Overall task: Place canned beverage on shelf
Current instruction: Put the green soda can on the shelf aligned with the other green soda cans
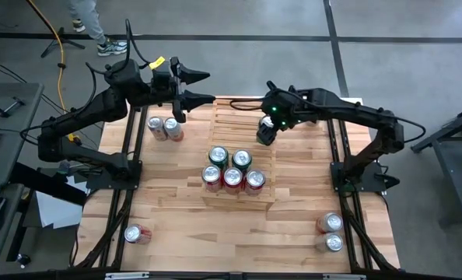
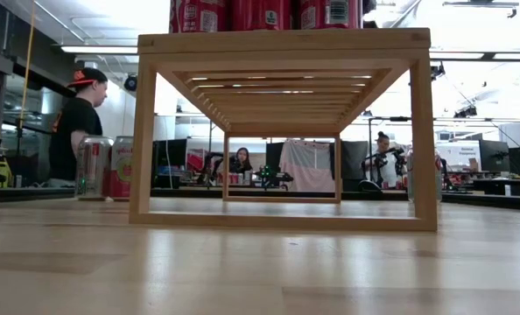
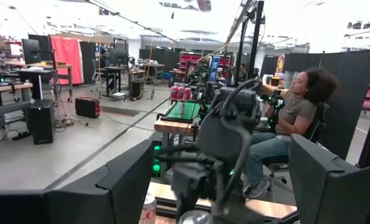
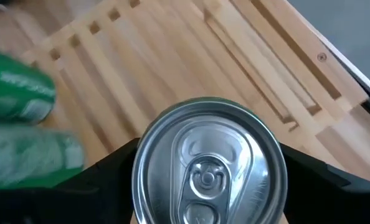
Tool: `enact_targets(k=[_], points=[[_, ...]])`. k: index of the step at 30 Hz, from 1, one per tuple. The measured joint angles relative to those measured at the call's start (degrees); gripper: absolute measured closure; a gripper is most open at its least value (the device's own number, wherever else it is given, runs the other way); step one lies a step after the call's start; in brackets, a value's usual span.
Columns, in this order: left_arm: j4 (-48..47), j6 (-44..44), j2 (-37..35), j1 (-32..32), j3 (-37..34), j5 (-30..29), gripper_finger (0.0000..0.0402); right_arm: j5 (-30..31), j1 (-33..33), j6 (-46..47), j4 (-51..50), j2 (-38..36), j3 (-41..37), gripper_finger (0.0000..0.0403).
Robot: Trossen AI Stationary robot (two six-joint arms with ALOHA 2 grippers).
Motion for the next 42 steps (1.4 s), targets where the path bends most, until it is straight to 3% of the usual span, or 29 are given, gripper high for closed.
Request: enact_targets(k=[10,15,21,29,42], points=[[0.02,-0.02,0.00,0.00,0.00,0.00,0.0140,-0.39,11.98,0.01,-1.68,-2.51,2.16,0.0117],[0.02,-0.26,0.00,0.00,0.00,-0.37,0.0140,4.32,16.37,0.37,-1.40,-1.87,1.00,0.0117],[0.02,-0.59,0.00,0.00,0.00,-1.07,0.0140,5.90,16.86,0.43,-0.78,-1.83,1.00,0.0117],[0.02,-0.96,0.00,0.00,0.00,-1.25,0.0140,1.12,16.85,0.82,-0.69,-0.85,1.00,0.0117],[0.02,-0.63,0.02,0.00,0.00,-1.25,0.0140,-1.82,16.83,0.38,-0.61,0.69,1.00,0.0117]])
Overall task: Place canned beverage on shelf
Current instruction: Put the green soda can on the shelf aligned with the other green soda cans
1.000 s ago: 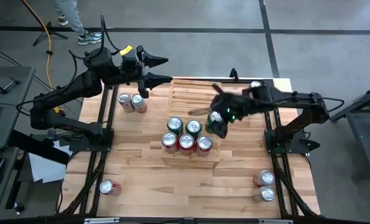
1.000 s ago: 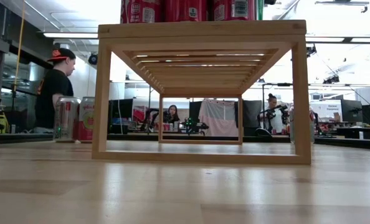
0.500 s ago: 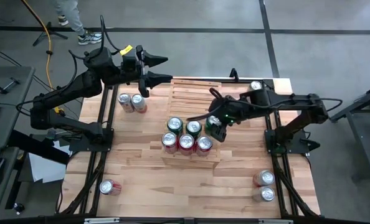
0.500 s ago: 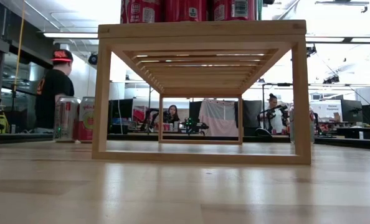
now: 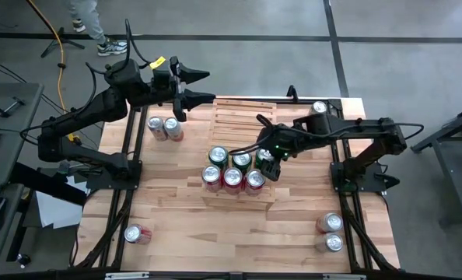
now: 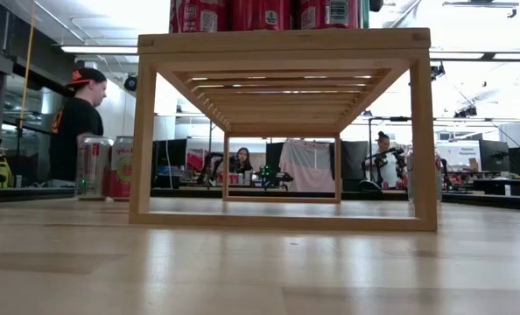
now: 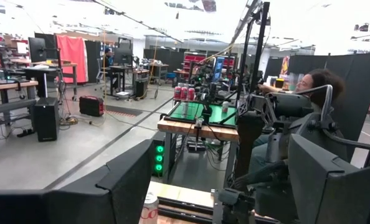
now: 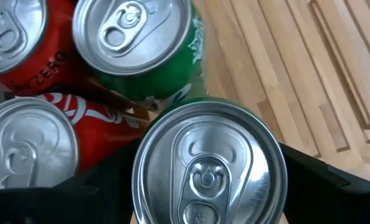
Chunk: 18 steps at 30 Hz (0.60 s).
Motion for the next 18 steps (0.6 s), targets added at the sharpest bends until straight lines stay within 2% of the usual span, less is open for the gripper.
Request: enact_targets(k=[3,9,18], points=[[0.00,0.00,0.00,0.00,0.00,0.00,0.0140,-0.06,0.02,-0.04,-0.01,0.00,0.00,0.0111],[0.00,0.04,0.00,0.00,0.00,-0.01,0.0140,-0.42,0.02,-0.02,0.22,-0.11,0.04,0.0057],[-0.02,0.11,0.00,0.00,0.00,0.00,0.0140,-1.33,-0.03,-1.35,0.08,-0.55,0.04,0.0047]])
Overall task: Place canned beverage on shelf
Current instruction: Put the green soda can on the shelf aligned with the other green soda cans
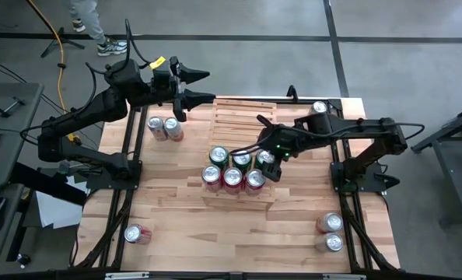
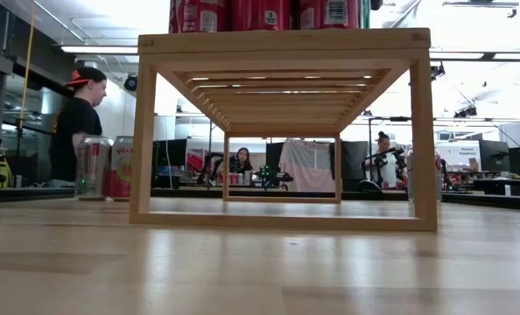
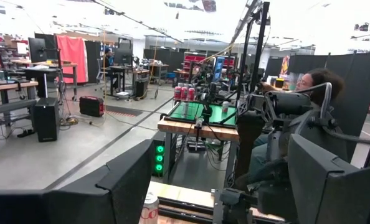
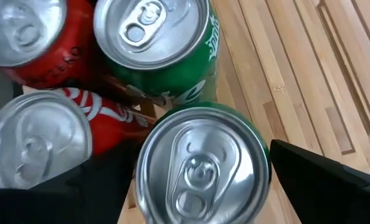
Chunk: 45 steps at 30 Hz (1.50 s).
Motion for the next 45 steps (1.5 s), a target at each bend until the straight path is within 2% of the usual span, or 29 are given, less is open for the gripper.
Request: enact_targets(k=[15,20,22,25,27,30,34,36,39,45], points=[[0.02,1.07,0.00,-0.02,0.00,0.00,0.0140,-2.46,-3.41,-2.35,4.24,-7.99,0.11,0.0045],[-2.17,1.11,0.00,-0.02,0.02,-0.02,0.0140,7.92,-3.52,-3.63,3.60,-9.81,0.09,0.0048],[-3.96,1.09,0.00,-0.02,0.02,-0.02,0.0140,10.17,-3.84,-4.22,1.52,-9.96,0.09,0.0058],[-3.90,1.09,-0.05,-0.01,-1.02,0.00,0.0140,11.69,-4.35,-4.73,-2.13,-9.79,0.07,0.0097],[-3.34,1.06,-0.33,-0.02,-2.36,0.00,0.0140,13.98,-4.58,-4.96,-5.08,-9.68,0.00,0.0140],[-1.16,0.24,-0.95,-0.23,-5.05,0.14,0.0140,16.66,-5.07,-5.00,-6.44,-10.09,-1.06,0.0232],[5.44,-2.58,-2.44,-0.59,-11.69,0.72,0.0140,15.90,-6.11,-4.36,-1.44,-14.05,-9.40,0.0372],[10.03,-5.01,-3.73,-0.59,-15.37,0.70,0.0140,14.47,-6.49,-3.46,2.61,-16.49,-14.52,0.0386],[16.27,-8.35,-5.65,-0.57,-20.78,0.31,0.0140,11.63,-6.92,-1.45,9.76,-19.57,-19.70,0.0369],[22.37,-13.39,-8.28,-0.57,-27.58,-2.94,0.0140,6.29,-6.73,-1.05,17.33,-21.33,-24.16,0.0399]])
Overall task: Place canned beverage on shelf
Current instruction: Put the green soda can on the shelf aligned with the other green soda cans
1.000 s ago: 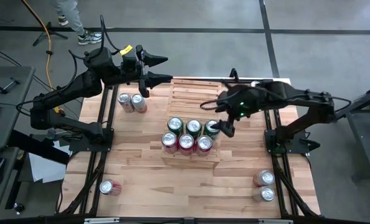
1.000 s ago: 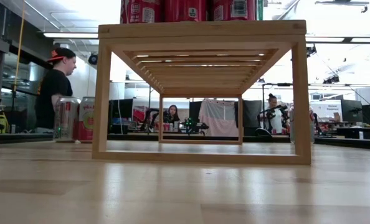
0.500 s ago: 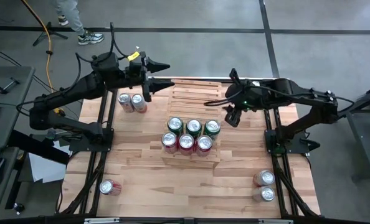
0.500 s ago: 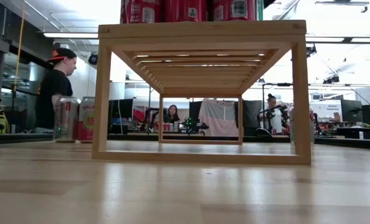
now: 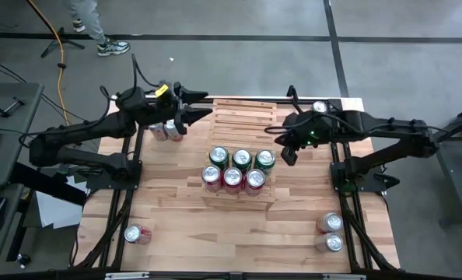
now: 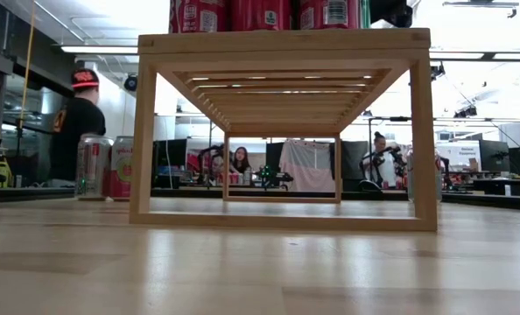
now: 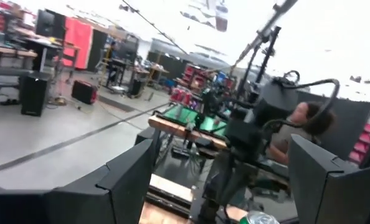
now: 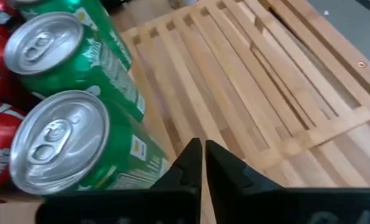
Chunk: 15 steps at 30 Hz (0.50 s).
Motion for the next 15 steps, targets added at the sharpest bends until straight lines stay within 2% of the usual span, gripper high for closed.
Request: enact_targets(k=[4,10,15], points=[[-0.17,-0.20,-0.33,0.00,-0.85,-1.42,0.0140,-1.34,0.00,-0.02,1.66,0.31,-0.67,0.0393],[-0.01,-0.18,-0.37,0.09,-0.83,-1.63,0.0140,-6.42,0.00,-0.60,2.69,0.89,-0.76,0.0400],[-0.21,0.13,-0.39,0.24,-0.83,-1.93,0.0140,-7.47,0.00,-0.61,3.03,0.85,-0.78,0.0402]])
